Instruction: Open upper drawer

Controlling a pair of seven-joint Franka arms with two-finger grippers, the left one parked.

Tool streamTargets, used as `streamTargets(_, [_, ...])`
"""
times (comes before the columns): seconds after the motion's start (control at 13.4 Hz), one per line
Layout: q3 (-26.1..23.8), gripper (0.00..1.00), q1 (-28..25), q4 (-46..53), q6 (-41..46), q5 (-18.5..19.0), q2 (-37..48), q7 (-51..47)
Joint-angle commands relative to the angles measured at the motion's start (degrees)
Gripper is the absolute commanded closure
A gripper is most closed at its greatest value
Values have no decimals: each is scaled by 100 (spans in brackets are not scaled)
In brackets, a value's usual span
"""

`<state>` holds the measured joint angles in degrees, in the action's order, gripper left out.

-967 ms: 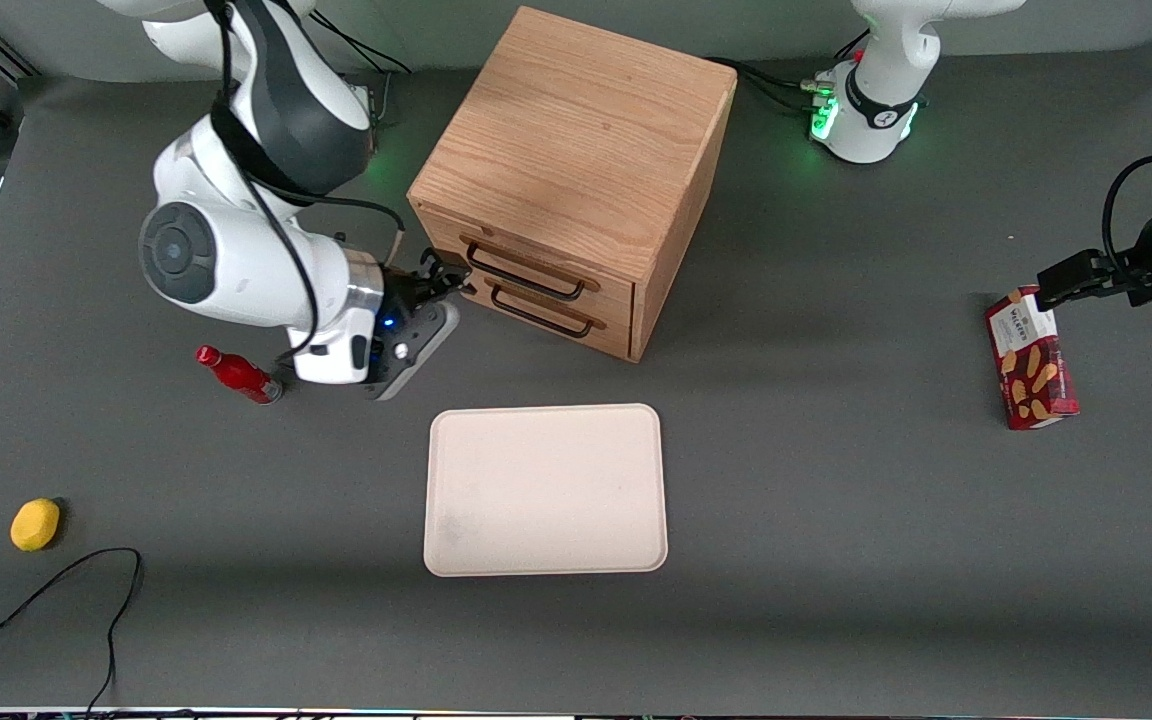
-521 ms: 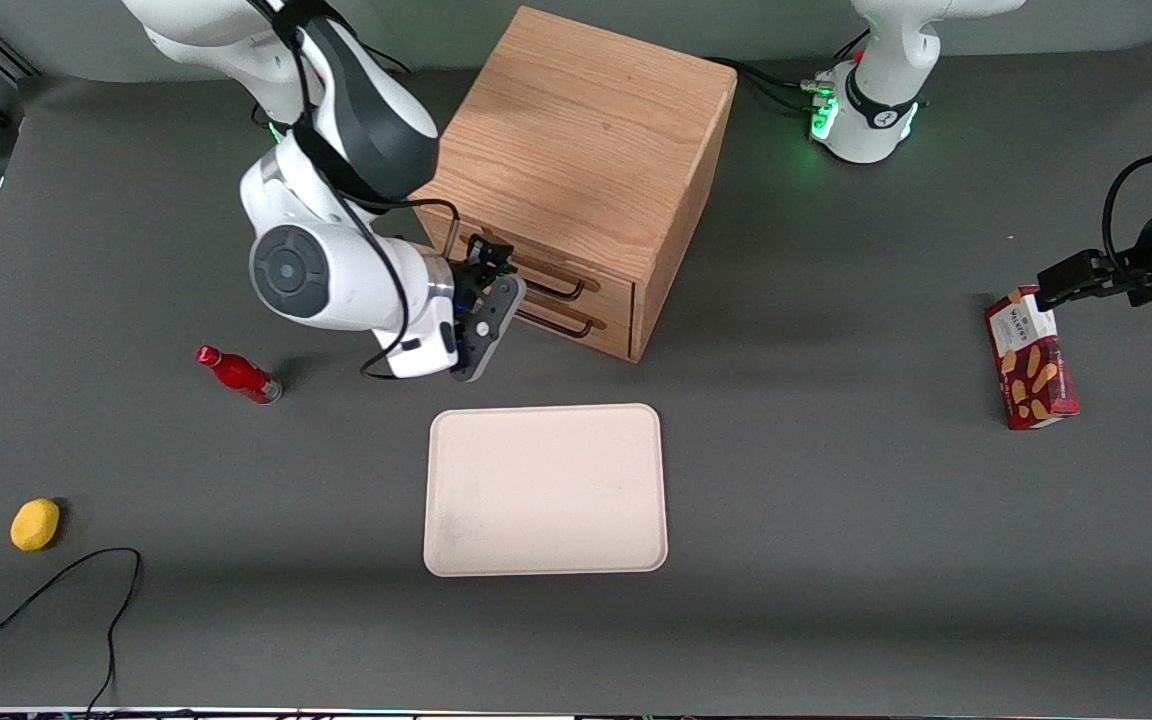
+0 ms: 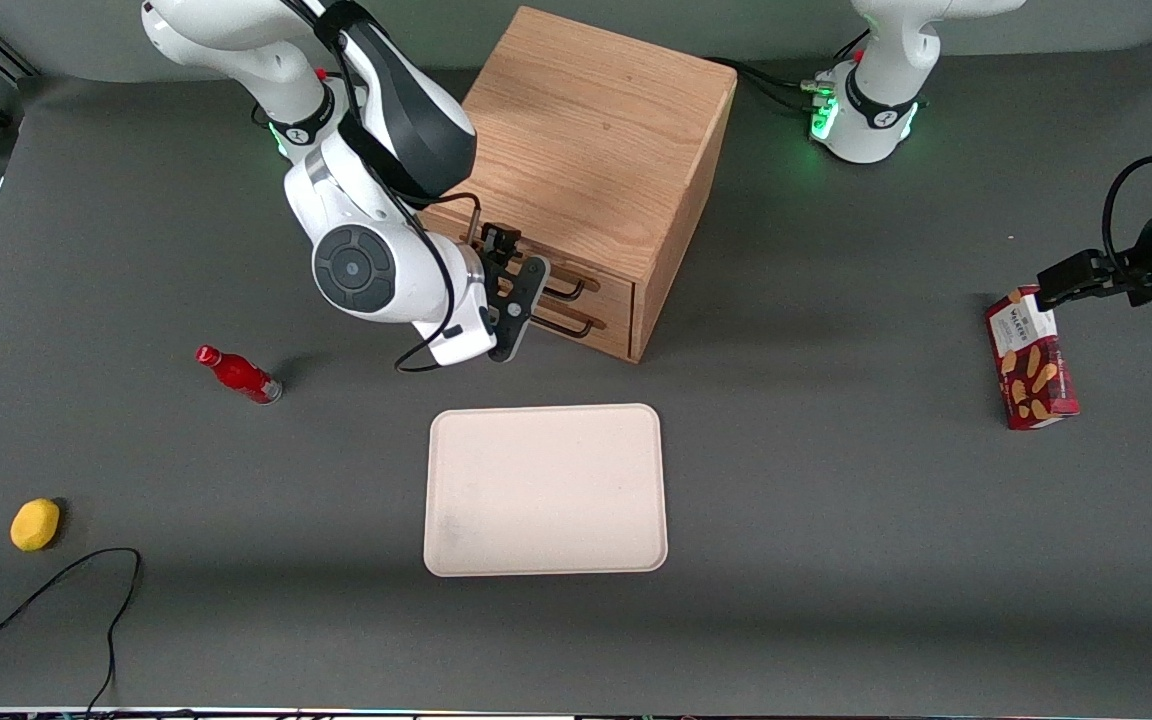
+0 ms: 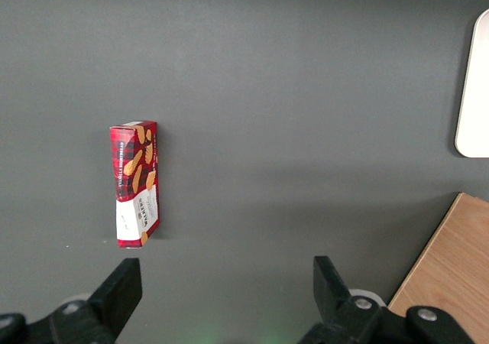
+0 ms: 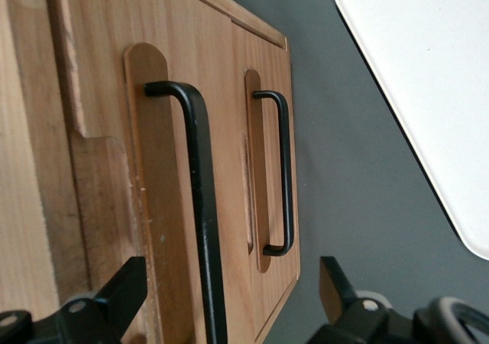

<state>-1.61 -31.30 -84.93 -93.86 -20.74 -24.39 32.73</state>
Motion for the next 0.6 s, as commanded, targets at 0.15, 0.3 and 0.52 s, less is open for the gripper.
streamTargets(0.15, [29,0,1,2,0,44,-127,164])
streamTargets(0.3, [29,0,1,-6,-18,17,-198,163])
streamTargets(0.52, [29,0,-7,-24,-71,8,-268,163])
